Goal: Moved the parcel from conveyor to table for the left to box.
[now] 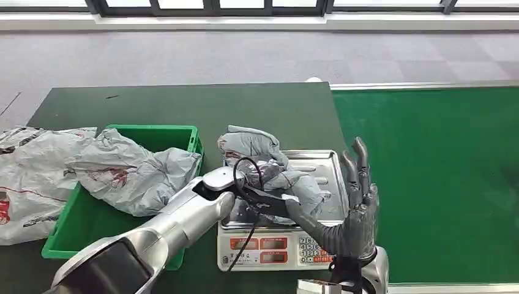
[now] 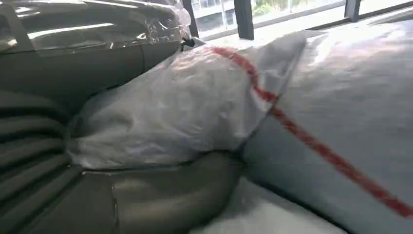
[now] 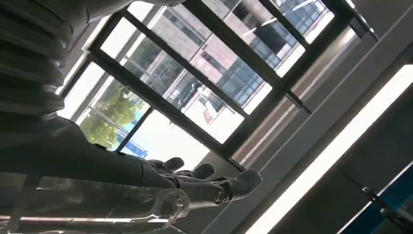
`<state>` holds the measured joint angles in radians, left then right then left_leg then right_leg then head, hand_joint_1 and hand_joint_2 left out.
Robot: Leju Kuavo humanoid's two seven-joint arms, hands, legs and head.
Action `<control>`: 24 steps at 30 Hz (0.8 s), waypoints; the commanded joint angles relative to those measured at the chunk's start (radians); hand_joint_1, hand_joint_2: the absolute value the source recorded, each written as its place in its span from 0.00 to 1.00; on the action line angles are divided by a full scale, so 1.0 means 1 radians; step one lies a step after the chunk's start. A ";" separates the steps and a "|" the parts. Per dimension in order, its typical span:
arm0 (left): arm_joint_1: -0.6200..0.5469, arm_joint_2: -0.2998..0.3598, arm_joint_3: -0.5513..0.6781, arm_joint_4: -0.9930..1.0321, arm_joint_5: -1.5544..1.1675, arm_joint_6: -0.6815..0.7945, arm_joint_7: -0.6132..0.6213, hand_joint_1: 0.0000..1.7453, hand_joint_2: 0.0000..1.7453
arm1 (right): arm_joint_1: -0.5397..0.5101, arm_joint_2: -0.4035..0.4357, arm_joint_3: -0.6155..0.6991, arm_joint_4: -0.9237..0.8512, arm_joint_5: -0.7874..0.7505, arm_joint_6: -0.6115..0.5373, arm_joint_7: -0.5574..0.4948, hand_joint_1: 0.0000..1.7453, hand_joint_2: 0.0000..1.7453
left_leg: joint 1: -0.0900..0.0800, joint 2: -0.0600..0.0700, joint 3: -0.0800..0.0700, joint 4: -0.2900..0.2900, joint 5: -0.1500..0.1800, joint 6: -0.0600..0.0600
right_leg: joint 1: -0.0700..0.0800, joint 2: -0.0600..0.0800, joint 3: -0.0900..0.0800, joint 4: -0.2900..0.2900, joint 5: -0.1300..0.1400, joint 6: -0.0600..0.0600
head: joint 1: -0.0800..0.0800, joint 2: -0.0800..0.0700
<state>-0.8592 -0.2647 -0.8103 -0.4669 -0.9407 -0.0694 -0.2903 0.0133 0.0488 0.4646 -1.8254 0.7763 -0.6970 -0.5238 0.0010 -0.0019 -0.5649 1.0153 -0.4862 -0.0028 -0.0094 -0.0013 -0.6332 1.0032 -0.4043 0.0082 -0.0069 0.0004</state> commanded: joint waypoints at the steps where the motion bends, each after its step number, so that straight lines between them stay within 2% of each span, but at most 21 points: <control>1: 0.006 0.025 -0.085 0.076 -0.010 0.003 0.004 1.00 1.00 | -0.014 -0.047 0.067 0.012 0.000 -0.001 0.007 0.00 1.00 | 0.000 0.003 0.001 -0.002 0.001 -0.001 | 0.000 0.003 0.001 -0.002 0.002 0.000 | 0.000 0.000; 5: 0.013 0.031 -0.078 0.063 -0.012 0.040 0.009 1.00 1.00 | -0.009 -0.050 0.064 0.007 0.000 -0.001 0.009 0.00 1.00 | 0.000 0.003 0.002 -0.002 0.001 -0.001 | 0.000 0.003 0.001 -0.002 0.002 0.000 | 0.000 0.000; 11: 0.041 0.047 -0.018 -0.009 -0.008 0.228 0.043 1.00 1.00 | 0.034 -0.063 0.050 -0.051 0.010 -0.001 0.025 0.00 1.00 | 0.000 0.002 0.001 -0.003 0.001 -0.001 | 0.000 0.002 0.000 -0.003 0.002 0.000 | 0.000 0.000; 16: 0.142 0.144 0.161 -0.308 0.008 0.487 0.105 1.00 1.00 | 0.114 -0.053 0.008 -0.104 0.023 -0.001 0.007 0.00 1.00 | 0.000 0.002 0.000 -0.001 0.000 -0.001 | 0.000 0.002 -0.002 -0.001 0.001 -0.001 | 0.000 0.000; 18: 0.220 0.203 0.240 -0.505 -0.017 0.503 0.124 1.00 1.00 | 0.155 -0.042 -0.011 -0.112 0.020 -0.001 -0.029 0.00 1.00 | 0.000 0.003 0.001 -0.003 0.001 -0.002 | 0.000 0.004 -0.003 -0.002 0.002 -0.001 | 0.000 0.000; 22: 0.239 0.208 0.259 -0.543 -0.030 0.472 0.124 1.00 1.00 | 0.159 -0.038 -0.016 -0.108 0.015 -0.001 -0.041 0.00 1.00 | 0.001 0.005 0.006 -0.003 0.001 -0.002 | 0.001 0.005 -0.004 -0.001 0.001 -0.002 | 0.000 0.000; 24: 0.267 0.216 0.314 -0.598 -0.042 0.565 0.122 1.00 1.00 | 0.170 -0.037 -0.028 -0.109 0.009 -0.001 -0.052 0.00 1.00 | 0.001 0.004 0.006 -0.003 0.001 -0.002 | 0.001 0.004 -0.004 -0.002 0.002 -0.001 | 0.000 0.000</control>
<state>-0.6873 -0.1342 -0.6662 -0.8145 -0.9545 0.4284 -0.1697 0.1426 0.0286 0.4784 -1.9249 0.7980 -0.6973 -0.5555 0.0015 -0.0015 -0.5609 1.0151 -0.4851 -0.0040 -0.0088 -0.0008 -0.6388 1.0042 -0.4039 0.0071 -0.0069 0.0004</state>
